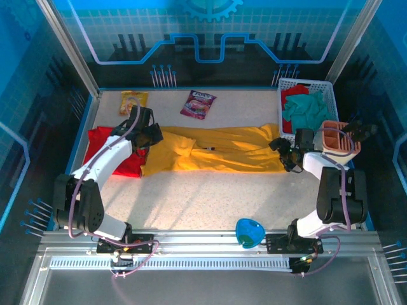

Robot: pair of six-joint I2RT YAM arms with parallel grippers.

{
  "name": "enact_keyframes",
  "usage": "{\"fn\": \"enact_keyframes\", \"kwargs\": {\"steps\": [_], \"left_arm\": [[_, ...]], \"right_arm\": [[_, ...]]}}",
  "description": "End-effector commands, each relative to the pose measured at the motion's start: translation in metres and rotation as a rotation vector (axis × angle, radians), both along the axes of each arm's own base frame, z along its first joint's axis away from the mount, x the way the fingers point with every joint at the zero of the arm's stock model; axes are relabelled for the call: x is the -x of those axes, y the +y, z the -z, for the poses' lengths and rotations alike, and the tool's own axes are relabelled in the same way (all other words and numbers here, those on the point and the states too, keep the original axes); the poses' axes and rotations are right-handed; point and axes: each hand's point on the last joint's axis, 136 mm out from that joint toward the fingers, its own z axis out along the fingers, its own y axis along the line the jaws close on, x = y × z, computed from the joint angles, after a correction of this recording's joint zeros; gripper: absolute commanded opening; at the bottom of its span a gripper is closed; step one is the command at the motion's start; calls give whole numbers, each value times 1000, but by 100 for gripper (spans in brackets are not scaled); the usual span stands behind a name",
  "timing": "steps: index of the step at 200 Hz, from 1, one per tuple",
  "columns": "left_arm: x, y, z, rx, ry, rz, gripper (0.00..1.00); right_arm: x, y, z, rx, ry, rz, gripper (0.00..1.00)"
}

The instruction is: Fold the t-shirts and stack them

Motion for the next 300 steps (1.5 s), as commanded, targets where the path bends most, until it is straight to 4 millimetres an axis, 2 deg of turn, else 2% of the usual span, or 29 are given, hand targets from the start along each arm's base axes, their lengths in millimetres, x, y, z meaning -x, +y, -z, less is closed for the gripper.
{"fn": "enact_keyframes", "kwargs": {"steps": [1, 25, 35, 42, 58, 70, 84, 107, 119, 140, 157, 173, 196, 224, 272, 300], "left_arm": [[-10, 4, 3, 38, -5, -26, 0], [-22, 7, 8, 63, 4, -46, 0], [-28, 9, 14, 60, 18, -58, 4], [-33, 13, 18, 56, 29, -74, 12], [-44, 18, 30, 68, 60, -88, 40], [-49, 21, 35, 82, 85, -91, 45], [-48, 18, 30, 103, 79, -82, 53], [-36, -2, 17, 198, 58, -49, 60], [-25, -18, 13, 253, 61, -22, 62], [-3, -47, 21, 322, 75, 5, 62], [7, -69, 32, 379, 79, 12, 62], [12, -77, 47, 395, 80, -2, 63], [11, -79, 67, 418, 102, -30, 63], [5, -74, 83, 403, 101, -61, 64], [-3, -74, 101, 420, 102, -87, 63], [-11, -74, 99, 425, 70, -87, 62]], "right_arm": [[12, 4, 3, -54, 12, 7, 85], [18, 10, 4, -69, 15, -19, 85], [21, 12, 5, -76, 16, -32, 85], [23, 13, 5, -82, 20, -39, 86], [28, 17, 7, -89, 24, -55, 86], [32, 18, 8, -93, 27, -63, 86], [37, 20, 7, -92, 27, -73, 86], [43, 21, 6, -87, 24, -86, 86], [45, 22, 6, -92, 24, -92, 86], [48, 25, 7, -101, 26, -103, 86], [49, 26, 9, -103, 32, -108, 86], [50, 26, 12, -104, 42, -110, 86], [50, 28, 14, -116, 47, -119, 85], [51, 27, 14, -105, 51, -123, 85], [55, 26, 17, -109, 61, -125, 84], [56, 25, 18, -107, 62, -125, 84]]}}
